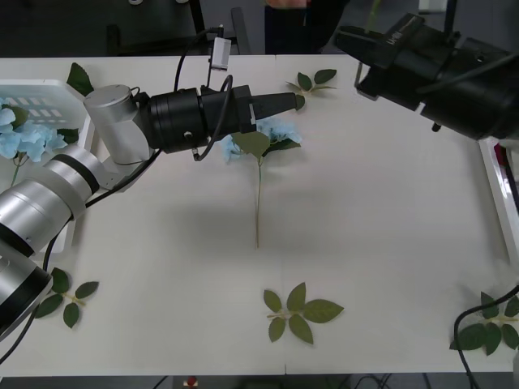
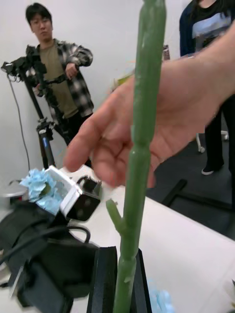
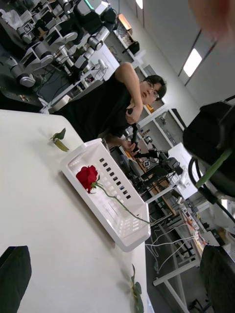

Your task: Place the red flowers into the right box and the blue flowers into the left box. If a person shows an open palm, hand one flower to the person first, then continue sorting.

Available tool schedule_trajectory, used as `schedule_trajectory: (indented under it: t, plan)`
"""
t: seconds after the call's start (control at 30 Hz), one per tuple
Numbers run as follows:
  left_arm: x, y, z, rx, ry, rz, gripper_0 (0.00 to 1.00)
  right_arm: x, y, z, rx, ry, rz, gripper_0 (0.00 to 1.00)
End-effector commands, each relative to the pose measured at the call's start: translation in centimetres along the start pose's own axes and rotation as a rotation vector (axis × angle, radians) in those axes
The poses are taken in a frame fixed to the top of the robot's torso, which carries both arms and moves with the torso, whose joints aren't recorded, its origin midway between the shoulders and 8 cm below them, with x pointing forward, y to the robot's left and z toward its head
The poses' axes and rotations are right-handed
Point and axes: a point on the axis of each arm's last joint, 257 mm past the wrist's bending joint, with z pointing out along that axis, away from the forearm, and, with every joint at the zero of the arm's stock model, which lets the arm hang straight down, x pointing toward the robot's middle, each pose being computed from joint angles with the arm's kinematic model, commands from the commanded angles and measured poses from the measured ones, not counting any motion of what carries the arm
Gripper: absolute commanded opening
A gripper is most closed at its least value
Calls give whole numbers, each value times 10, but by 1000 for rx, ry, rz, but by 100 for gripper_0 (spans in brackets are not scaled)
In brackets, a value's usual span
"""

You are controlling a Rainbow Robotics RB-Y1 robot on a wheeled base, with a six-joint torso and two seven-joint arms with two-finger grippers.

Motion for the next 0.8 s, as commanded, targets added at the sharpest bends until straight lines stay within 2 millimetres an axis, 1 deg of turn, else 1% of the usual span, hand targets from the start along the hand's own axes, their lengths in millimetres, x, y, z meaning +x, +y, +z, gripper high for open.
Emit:
schedule_trajectory:
  t: [0.03,0.17,0.33,0.43,0.8]
  plan:
    - [-1,-7,0,20,-4,20,100,-27,12,31,32,-42,-97,0]
    - [-1,-7,0,19,-2,21,100,-31,2,53,98,-47,-123,0]
    - [0,-7,0,21,-3,19,100,-33,-9,67,147,-43,-127,0]
    - [0,-7,0,21,-2,19,100,-32,-14,69,171,-34,-129,0]
    - [-1,-7,-1,20,-4,19,100,-32,-12,70,164,-37,-104,0]
